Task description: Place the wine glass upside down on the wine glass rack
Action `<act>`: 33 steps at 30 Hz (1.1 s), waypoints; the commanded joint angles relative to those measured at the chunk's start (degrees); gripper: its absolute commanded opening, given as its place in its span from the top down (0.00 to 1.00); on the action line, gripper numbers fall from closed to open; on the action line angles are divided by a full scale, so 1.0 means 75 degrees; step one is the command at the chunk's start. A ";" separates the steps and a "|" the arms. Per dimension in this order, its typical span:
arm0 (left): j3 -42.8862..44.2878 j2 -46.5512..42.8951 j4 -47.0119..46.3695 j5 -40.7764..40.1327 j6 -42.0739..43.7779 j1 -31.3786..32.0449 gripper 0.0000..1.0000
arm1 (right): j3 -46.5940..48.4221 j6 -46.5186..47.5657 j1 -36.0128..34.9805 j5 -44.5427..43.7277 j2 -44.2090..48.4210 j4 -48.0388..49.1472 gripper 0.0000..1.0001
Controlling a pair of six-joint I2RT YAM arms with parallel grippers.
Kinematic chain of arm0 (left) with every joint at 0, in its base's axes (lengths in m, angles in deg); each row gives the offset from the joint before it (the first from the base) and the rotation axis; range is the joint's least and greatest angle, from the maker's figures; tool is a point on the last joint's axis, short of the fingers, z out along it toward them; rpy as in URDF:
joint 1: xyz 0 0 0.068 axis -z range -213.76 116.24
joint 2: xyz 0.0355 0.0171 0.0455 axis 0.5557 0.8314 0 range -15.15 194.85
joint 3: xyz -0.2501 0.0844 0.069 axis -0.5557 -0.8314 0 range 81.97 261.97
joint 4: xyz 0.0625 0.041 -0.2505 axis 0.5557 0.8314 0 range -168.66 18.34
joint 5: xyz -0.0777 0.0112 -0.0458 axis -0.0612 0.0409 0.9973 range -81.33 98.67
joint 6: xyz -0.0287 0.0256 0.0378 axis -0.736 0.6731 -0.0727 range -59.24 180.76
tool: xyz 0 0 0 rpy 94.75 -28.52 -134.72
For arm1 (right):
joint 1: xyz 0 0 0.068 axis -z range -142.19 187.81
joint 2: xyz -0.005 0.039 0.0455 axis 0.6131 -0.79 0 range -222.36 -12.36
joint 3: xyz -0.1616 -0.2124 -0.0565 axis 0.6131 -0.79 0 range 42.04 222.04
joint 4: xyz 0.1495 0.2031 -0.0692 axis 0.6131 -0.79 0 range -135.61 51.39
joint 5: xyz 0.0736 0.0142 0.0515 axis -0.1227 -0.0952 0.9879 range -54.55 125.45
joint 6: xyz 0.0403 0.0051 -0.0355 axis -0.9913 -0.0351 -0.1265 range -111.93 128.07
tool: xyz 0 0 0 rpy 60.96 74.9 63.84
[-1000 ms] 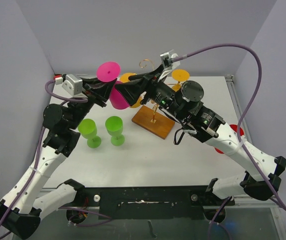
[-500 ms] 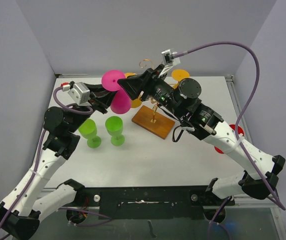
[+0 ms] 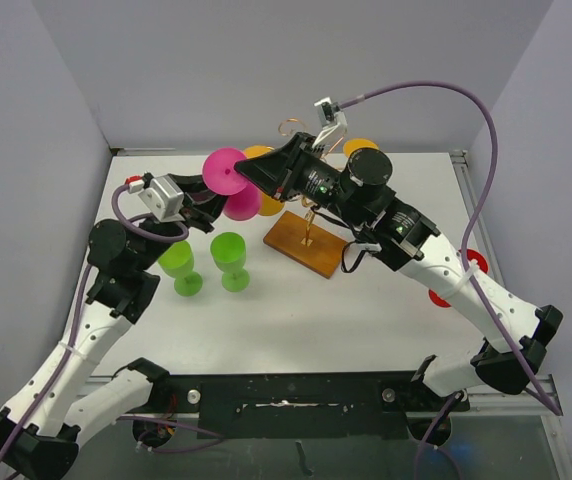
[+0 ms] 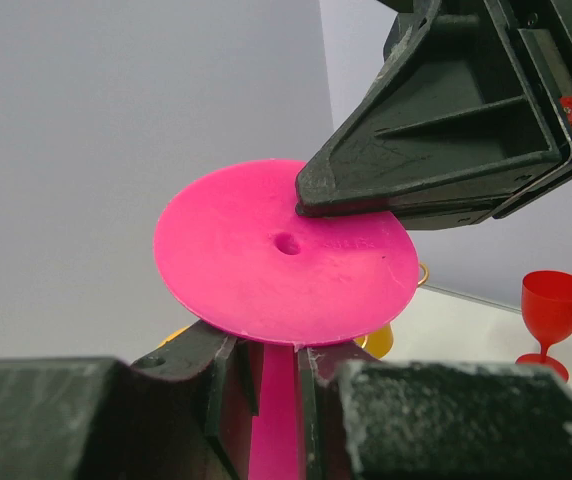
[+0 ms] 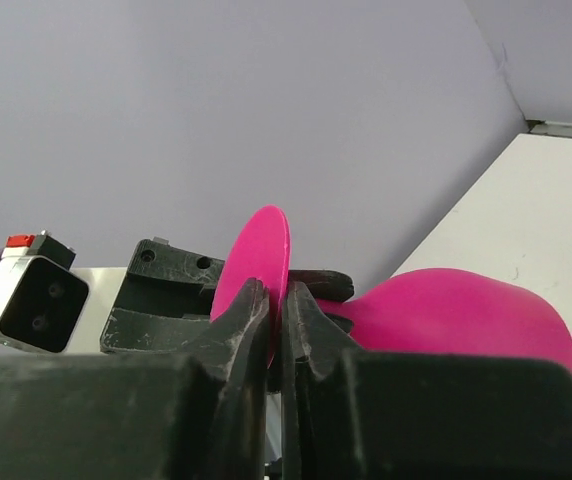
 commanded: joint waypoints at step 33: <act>-0.1239 -0.2118 0.1498 -0.3265 -0.0197 0.0012 0.37 | 0.1375 0.1590 0.3143 0.0461 -0.0075 0.0992 1.00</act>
